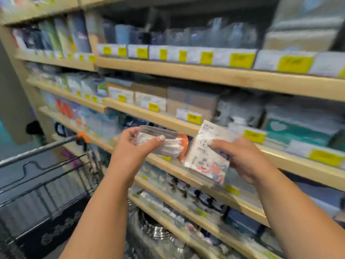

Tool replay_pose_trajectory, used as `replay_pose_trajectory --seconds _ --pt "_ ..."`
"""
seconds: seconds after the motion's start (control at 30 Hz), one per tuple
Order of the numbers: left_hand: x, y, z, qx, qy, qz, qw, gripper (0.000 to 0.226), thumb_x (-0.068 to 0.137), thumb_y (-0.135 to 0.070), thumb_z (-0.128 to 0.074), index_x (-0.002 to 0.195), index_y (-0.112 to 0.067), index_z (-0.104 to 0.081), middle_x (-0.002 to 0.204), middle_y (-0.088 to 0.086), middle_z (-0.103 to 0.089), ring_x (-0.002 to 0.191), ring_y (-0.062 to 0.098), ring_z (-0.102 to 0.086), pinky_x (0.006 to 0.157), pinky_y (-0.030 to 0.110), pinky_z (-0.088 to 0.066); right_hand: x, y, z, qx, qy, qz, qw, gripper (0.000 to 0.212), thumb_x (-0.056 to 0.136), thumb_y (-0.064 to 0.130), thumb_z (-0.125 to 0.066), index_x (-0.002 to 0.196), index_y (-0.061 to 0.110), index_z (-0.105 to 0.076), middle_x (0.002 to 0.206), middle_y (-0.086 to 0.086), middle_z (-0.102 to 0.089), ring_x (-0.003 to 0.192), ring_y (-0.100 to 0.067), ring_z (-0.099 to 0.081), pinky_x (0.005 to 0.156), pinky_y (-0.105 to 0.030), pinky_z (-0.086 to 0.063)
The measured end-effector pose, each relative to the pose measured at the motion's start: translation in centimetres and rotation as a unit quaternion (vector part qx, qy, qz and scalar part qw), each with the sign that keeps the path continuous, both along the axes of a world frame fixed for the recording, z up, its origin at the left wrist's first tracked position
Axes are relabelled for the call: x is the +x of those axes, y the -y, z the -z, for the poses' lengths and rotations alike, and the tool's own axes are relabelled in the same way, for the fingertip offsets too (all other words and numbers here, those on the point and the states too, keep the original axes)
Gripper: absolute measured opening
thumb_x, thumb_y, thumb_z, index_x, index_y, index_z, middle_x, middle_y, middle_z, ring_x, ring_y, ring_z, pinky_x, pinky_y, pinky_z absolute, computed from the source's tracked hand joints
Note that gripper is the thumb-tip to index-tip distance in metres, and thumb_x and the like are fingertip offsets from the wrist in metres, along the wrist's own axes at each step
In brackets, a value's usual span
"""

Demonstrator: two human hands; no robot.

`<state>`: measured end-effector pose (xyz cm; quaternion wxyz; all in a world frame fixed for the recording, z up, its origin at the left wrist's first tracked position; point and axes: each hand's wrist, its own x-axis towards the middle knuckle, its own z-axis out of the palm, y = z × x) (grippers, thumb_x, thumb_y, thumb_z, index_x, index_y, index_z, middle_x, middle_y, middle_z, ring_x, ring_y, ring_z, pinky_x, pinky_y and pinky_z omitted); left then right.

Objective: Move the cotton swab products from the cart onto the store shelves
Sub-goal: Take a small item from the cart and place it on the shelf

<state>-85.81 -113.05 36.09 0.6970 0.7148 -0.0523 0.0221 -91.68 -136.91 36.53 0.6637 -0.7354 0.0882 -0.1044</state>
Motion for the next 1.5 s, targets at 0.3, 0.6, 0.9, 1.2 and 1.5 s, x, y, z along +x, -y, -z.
replay_pose_trajectory --seconds 0.3,0.6,0.9,1.2,1.5 --pt "-2.4 11.0 -4.5 -0.247 -0.124 0.242 0.930 0.063 0.067 -0.041 -0.063 0.120 -0.008 -0.057 0.107 0.015 -0.070 0.095 0.026 -0.066 0.079 0.042 -0.055 -7.4 7.0 -3.9 0.034 0.098 0.056 0.993 0.085 0.041 0.032 -0.088 0.117 0.004 -0.059 0.108 -0.013 -0.071 0.095 -0.028 -0.069 0.079 -0.039 -0.055" --pt "-5.7 19.0 -6.6 -0.171 -0.221 0.454 0.846 0.074 0.071 -0.061 -0.051 0.112 -0.002 -0.069 0.094 0.018 -0.072 0.073 0.026 -0.070 0.066 0.038 -0.060 -14.0 11.0 -5.1 0.062 0.160 0.185 0.968 0.072 0.052 0.028 -0.089 0.114 0.011 -0.058 0.112 -0.012 -0.069 0.093 -0.028 -0.070 0.072 -0.041 -0.057" --pt "-9.2 23.8 -5.8 -0.120 -0.289 0.600 0.737 0.060 0.062 -0.032 -0.077 0.105 0.009 -0.068 0.103 0.026 -0.065 0.072 0.033 -0.066 0.063 0.039 -0.059 -21.3 13.8 -3.7 0.117 0.122 0.294 0.941 0.065 0.053 0.026 -0.081 0.111 0.007 -0.056 0.098 -0.017 -0.073 0.080 -0.029 -0.072 0.058 -0.036 -0.057" --pt "-13.6 27.4 -5.7 0.034 -0.238 0.563 0.791 0.067 0.063 -0.043 -0.067 0.121 -0.009 -0.059 0.114 0.023 -0.068 0.104 0.039 -0.063 0.067 0.042 -0.059 -26.6 16.5 -2.9 0.072 0.144 0.387 0.908 0.064 0.051 0.027 -0.083 0.107 0.011 -0.057 0.097 -0.010 -0.071 0.078 -0.026 -0.072 0.052 -0.031 -0.053" --pt "-13.8 28.6 -7.3 0.127 -0.218 0.581 0.774 0.063 0.059 -0.014 -0.076 0.115 -0.009 -0.047 0.099 0.024 -0.060 0.069 0.033 -0.068 0.059 0.042 -0.059 -28.4 18.0 -1.9 0.106 0.141 0.390 0.904 0.059 0.056 0.026 -0.081 0.108 0.011 -0.057 0.097 -0.014 -0.072 0.078 -0.029 -0.073 0.055 -0.033 -0.055"
